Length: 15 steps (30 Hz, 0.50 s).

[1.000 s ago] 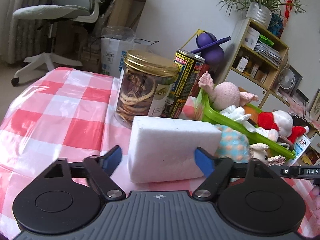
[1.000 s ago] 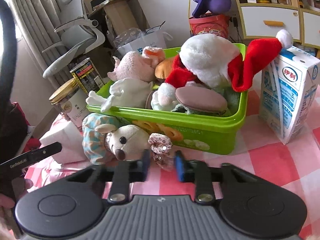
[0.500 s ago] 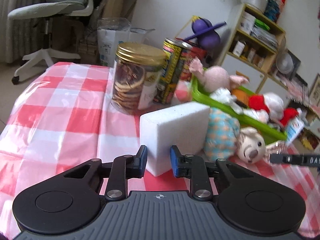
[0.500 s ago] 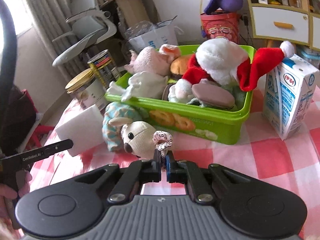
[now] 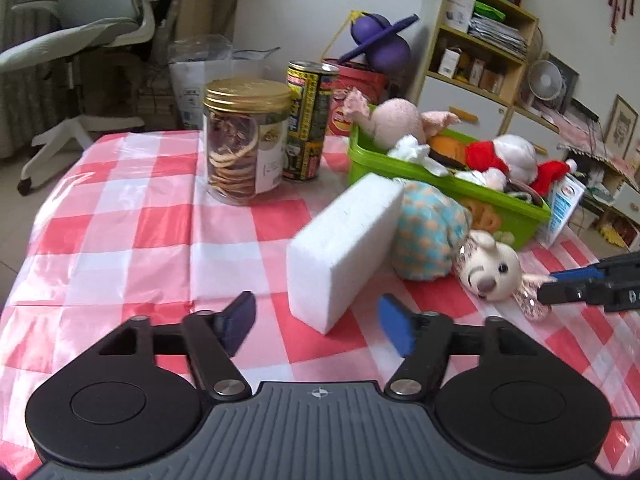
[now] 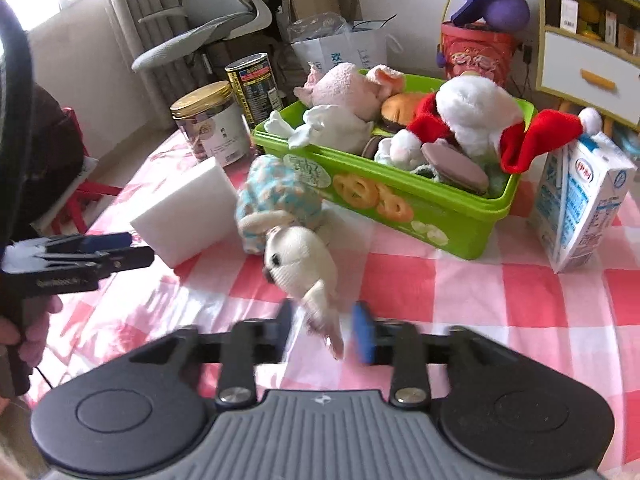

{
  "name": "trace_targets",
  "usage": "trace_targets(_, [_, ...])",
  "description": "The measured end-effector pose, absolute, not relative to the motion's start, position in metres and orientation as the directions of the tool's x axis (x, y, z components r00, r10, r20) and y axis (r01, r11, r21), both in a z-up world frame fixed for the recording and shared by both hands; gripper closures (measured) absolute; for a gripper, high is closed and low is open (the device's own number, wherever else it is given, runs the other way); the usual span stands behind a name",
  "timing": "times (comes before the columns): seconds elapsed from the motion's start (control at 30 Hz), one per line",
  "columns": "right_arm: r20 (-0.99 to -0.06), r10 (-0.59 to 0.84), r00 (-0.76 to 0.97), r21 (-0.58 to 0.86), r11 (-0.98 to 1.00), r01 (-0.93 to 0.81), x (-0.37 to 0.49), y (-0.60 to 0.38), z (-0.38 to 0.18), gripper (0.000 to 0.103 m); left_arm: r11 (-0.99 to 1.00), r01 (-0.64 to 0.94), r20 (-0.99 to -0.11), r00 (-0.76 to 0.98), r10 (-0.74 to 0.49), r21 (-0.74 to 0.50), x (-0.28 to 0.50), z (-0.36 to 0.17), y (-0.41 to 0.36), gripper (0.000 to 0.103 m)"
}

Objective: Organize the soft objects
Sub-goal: 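Lift the foam block with the left tool over the green bin while the right tool carries the bunny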

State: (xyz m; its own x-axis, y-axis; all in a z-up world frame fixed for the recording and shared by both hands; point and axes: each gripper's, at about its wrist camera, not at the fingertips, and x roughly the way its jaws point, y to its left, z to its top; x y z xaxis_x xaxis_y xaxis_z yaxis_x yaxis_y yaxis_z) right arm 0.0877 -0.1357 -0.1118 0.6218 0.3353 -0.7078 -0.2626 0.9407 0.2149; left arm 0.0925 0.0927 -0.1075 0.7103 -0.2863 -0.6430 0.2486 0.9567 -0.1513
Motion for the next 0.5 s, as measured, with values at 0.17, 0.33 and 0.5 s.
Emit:
trace_targets(0.17, [-0.684, 0.299, 0.665, 0.184, 0.953, -0.239, 0.090, -0.130, -0.109, 0.038, 0.958, 0.220, -0.622, 0.728, -0.287, -0.184, 0.099, -0.103, 0.090, 0.024])
trace_targets(0.33, [-0.684, 0.297, 0.666, 0.170, 0.953, -0.251, 0.100, -0.116, -0.113, 0.038, 0.955, 0.223, -0.611, 0.735, -0.296, -0.194, 0.107, -0.102, 0.081, 0.023])
trace_targets(0.5, [-0.684, 0.286, 0.671, 0.143, 0.955, -0.261, 0.108, -0.102, -0.120, 0.038, 0.961, 0.223, -0.605, 0.746, -0.278, -0.166, 0.109, -0.102, 0.072, 0.027])
